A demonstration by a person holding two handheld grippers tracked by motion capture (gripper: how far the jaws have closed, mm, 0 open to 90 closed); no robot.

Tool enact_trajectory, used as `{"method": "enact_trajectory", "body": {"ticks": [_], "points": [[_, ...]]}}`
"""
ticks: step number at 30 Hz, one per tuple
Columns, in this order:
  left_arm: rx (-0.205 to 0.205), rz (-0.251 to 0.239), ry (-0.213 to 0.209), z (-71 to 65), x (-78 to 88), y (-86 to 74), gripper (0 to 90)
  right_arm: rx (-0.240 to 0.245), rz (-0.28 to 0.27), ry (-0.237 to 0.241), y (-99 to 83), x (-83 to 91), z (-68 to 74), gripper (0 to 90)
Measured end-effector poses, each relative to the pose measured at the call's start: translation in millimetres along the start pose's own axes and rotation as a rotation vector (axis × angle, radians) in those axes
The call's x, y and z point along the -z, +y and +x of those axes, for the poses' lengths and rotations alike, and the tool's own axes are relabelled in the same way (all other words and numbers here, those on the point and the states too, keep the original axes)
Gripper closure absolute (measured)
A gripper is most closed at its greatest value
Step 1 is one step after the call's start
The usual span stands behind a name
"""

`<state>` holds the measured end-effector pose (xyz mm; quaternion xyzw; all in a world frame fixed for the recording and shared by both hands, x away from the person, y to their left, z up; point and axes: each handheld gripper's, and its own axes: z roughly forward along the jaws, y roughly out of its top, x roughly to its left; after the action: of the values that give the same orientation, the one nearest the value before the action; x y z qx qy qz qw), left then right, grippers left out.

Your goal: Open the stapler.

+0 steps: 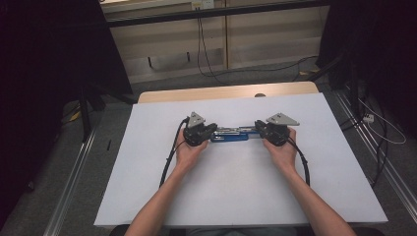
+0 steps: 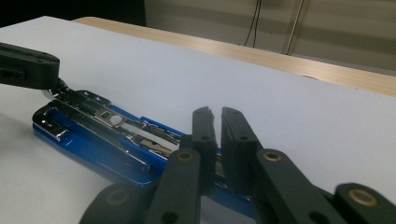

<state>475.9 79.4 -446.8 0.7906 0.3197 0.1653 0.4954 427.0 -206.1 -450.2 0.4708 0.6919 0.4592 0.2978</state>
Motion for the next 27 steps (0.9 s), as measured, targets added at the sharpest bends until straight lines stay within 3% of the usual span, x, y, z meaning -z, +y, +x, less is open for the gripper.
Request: {"method": "enact_trajectory", "body": {"ticks": [6,8,13,20,27], "points": [[0.015,-0.014,0.02,3.5,3.7,2.0,72.0,-0.012,-0.016,0.006,1.6,4.3,-4.7,78.9],[0.029,-0.02,0.019,5.0,5.1,2.8,66.0,-0.024,-0.012,0.006,1.6,5.7,-6.5,72.2],[-0.001,-0.003,0.051,3.9,10.7,6.1,45.5,-0.032,-0.004,0.003,-0.4,7.8,-10.9,60.8],[0.022,0.003,0.051,6.2,23.9,10.7,26.9,-0.037,0.004,-0.01,2.4,12.3,-12.9,43.0],[0.013,0.009,0.057,4.1,35.8,10.0,14.4,-0.03,0.011,0.001,3.8,15.8,-13.0,29.3]]}}
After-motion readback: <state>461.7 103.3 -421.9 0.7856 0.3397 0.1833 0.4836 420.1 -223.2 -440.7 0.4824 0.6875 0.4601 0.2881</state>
